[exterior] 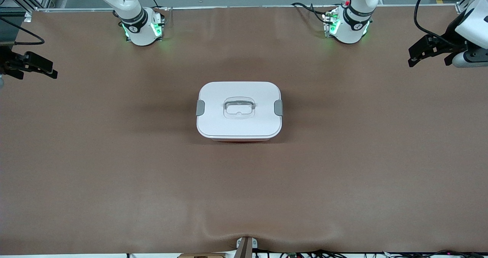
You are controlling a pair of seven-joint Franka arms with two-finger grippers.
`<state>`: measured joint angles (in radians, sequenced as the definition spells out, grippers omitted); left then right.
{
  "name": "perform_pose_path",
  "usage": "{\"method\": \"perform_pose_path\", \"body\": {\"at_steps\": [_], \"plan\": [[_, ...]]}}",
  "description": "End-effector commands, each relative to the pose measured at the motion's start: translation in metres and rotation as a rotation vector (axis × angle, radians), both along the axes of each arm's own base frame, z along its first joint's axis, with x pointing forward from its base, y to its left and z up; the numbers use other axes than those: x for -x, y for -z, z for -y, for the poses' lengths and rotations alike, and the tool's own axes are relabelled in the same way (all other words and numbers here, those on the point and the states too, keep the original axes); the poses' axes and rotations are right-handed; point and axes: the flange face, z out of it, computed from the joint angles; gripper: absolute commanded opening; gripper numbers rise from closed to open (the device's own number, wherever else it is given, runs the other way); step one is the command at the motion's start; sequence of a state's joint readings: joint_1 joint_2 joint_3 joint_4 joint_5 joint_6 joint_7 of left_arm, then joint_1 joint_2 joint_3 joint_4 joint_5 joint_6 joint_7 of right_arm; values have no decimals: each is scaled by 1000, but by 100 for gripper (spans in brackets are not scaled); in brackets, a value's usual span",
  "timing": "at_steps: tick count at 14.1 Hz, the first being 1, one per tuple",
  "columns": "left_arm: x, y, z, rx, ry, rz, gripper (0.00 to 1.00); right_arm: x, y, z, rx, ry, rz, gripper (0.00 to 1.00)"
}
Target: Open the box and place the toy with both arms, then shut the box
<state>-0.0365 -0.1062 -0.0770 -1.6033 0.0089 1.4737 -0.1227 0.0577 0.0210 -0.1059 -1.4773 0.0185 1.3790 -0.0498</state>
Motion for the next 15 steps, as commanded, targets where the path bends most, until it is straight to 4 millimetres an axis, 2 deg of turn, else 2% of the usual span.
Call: {"method": "perform_pose_path", "body": {"at_steps": [1, 15], "plan": [[-2, -5, 0, 16, 12, -8, 100, 1, -7, -1, 7, 5, 10, 100], [-1, -5, -1, 5, 13, -5, 100, 3, -8, -2, 2, 1, 4, 100]]}}
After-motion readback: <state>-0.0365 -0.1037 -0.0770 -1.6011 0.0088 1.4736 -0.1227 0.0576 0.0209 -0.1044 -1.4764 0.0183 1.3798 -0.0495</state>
